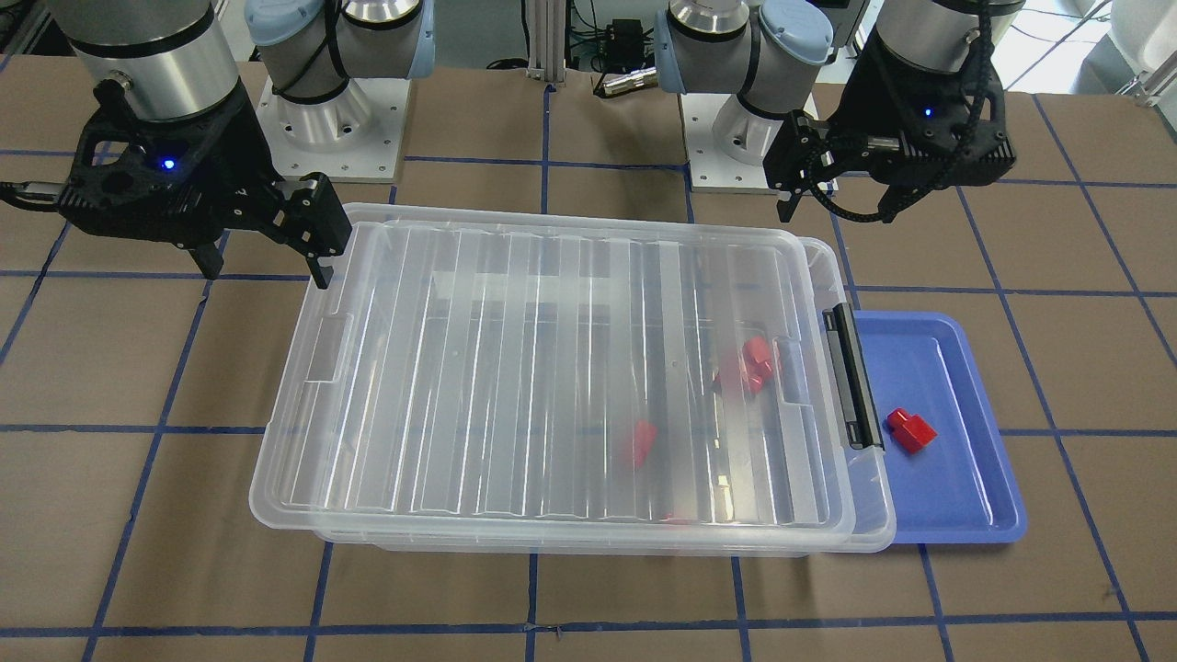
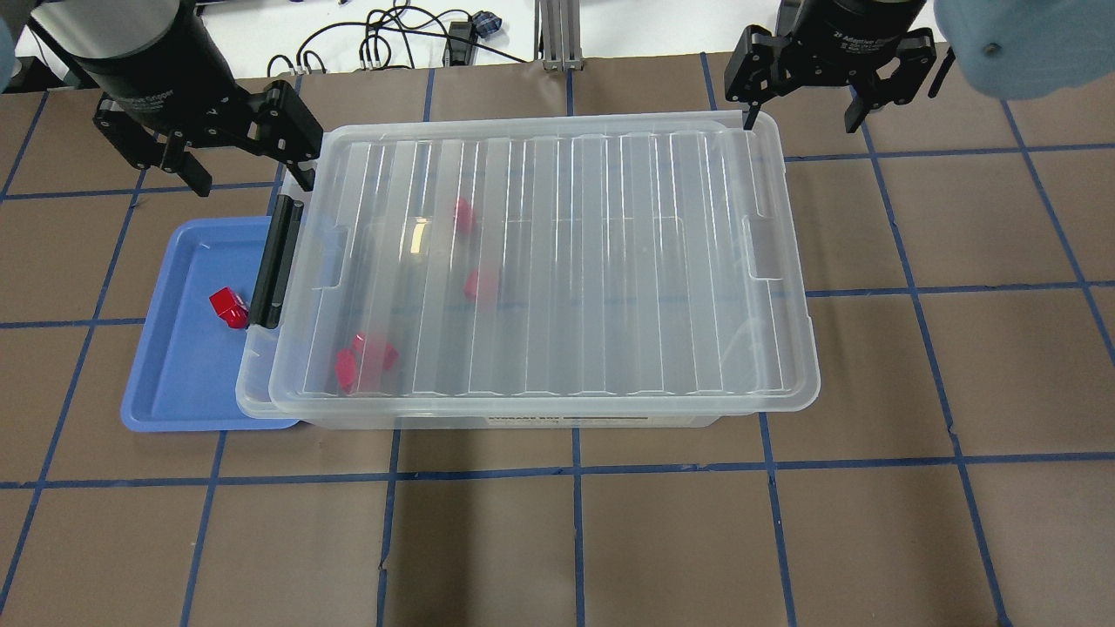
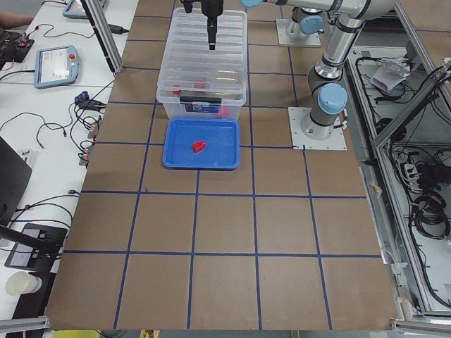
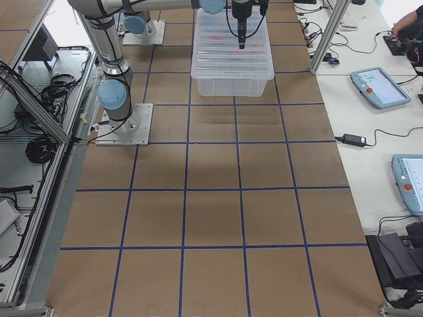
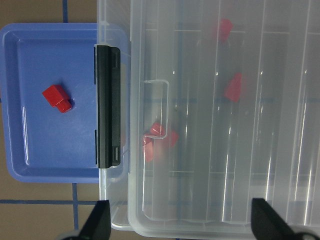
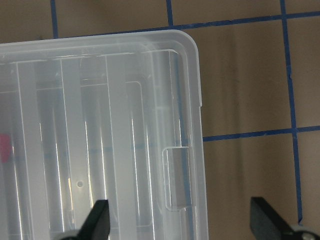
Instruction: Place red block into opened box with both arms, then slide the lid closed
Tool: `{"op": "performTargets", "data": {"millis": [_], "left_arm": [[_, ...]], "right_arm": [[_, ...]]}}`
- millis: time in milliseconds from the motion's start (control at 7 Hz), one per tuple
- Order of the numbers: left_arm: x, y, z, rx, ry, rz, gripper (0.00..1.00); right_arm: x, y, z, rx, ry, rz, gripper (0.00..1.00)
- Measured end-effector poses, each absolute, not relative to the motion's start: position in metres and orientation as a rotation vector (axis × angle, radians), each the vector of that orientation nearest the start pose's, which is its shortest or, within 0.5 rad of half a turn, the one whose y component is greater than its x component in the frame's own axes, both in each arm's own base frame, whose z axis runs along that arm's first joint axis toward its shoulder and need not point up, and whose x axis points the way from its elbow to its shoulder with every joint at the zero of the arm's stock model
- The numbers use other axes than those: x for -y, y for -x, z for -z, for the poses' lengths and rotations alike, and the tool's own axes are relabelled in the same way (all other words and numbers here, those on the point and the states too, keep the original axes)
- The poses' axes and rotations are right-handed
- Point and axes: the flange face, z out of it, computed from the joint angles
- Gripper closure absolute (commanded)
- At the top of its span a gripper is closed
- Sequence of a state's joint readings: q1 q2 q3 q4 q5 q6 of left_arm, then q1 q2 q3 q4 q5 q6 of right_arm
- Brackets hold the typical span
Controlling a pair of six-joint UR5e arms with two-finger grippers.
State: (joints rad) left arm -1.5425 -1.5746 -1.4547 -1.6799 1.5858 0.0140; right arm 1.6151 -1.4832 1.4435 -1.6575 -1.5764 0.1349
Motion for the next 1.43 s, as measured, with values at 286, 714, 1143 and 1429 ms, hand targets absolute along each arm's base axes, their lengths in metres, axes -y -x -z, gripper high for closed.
{"op": "performTargets", "data": {"millis": [286,714,1143,1429], "left_arm": [[0.496,0.119,-0.527,-3.132,0.025,-0.019,0.00],[0.508,0.102,-0.528,-3.146,0.092,0.088,0.00],[0.529,-0.005,-0.492,-3.146,0.402,0.017,0.00],[0.530,-0.079,-0.431,-3.155,0.548,-0.026,0.00]], "right_arm": [[0.534,-0.157,-0.515,-3.127,-0.142,0.198,0.00],[0.536,-0.156,-0.513,-3.127,-0.132,0.196,0.00],[0.537,-0.156,-0.478,-3.136,-0.108,0.101,0.00],[0.544,-0.154,-0.429,-3.162,-0.099,0.053,0.00]]}}
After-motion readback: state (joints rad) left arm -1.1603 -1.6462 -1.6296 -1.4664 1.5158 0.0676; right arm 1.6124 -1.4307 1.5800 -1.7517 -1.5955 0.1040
